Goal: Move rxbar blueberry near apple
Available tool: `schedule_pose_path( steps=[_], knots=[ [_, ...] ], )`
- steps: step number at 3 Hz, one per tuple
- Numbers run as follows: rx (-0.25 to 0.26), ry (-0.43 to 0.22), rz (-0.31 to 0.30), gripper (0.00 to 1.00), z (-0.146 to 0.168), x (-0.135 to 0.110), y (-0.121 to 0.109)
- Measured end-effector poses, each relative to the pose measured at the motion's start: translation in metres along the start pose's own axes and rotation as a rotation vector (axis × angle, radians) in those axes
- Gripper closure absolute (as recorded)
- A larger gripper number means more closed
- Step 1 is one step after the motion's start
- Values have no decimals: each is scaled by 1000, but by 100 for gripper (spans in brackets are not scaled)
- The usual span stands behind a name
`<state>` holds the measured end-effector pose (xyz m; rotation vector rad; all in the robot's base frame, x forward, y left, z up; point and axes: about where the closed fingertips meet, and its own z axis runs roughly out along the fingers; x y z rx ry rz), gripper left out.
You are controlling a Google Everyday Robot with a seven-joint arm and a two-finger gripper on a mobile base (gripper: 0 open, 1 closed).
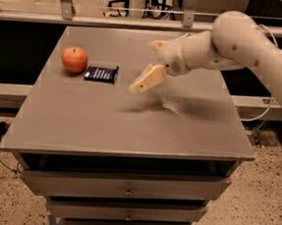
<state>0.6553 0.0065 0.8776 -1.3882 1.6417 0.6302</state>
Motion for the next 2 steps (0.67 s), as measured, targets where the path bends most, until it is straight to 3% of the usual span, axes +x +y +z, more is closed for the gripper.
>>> schedule_pose_path(
  steps=[1, 2],
  knots=[
    [108, -84, 56, 0, -70, 14, 5],
    [189, -89, 104, 0, -122, 41, 1]
  ],
)
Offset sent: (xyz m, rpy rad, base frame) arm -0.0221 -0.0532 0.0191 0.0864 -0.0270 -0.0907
